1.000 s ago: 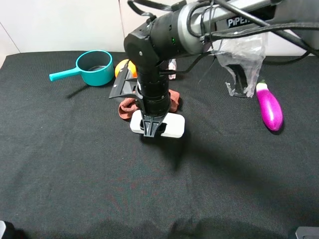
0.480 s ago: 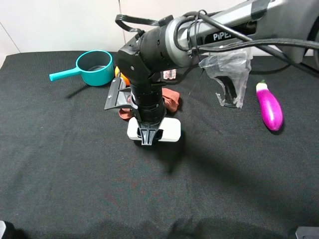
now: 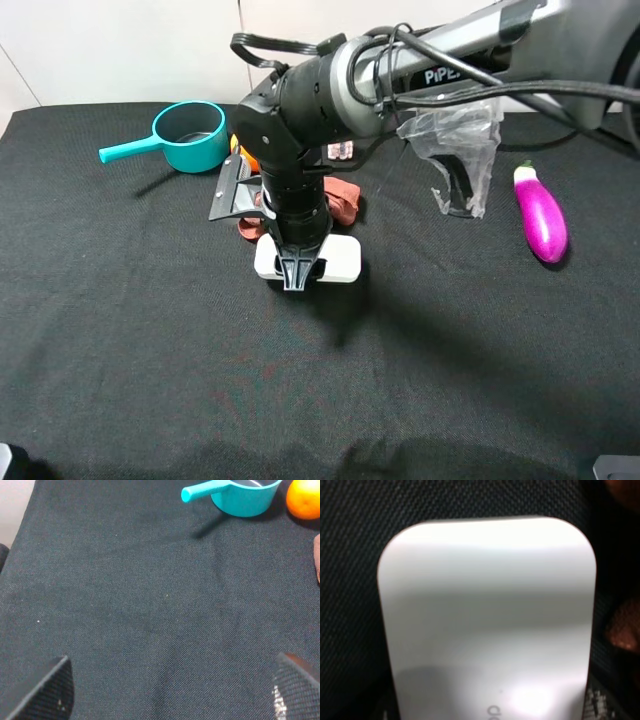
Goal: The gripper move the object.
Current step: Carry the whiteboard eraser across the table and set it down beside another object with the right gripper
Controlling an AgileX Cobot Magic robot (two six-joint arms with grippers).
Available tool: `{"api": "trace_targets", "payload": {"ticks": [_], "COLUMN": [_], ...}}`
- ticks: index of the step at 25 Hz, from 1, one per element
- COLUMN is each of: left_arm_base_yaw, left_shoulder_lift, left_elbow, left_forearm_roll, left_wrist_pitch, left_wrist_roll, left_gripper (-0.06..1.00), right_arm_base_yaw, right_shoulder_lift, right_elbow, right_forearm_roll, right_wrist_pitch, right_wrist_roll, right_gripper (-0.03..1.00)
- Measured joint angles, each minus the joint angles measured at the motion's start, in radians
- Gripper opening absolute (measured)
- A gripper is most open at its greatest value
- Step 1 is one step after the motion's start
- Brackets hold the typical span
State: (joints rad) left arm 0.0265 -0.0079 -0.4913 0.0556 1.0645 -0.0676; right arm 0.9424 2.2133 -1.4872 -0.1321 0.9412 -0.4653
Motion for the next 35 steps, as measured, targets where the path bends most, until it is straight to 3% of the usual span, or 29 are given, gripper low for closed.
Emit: {"api": "trace_targets", "payload": {"ticks": [35], "left_arm_base_yaw": [0.000], "left_shoulder_lift": [0.000], "left_elbow": [0.000], "left_forearm_roll": [0.000], "left_wrist_pitch": [0.000], "left_wrist_roll": [0.000], "left_gripper": [0.83], "right_arm_base_yaw": [0.001], "right_shoulder_lift": [0.008], "right_elbow": [0.000], "right_forearm_roll": [0.001], "right_wrist_pitch": [-0.031], "right_wrist_roll": [0.017], "right_gripper": [0.46]}}
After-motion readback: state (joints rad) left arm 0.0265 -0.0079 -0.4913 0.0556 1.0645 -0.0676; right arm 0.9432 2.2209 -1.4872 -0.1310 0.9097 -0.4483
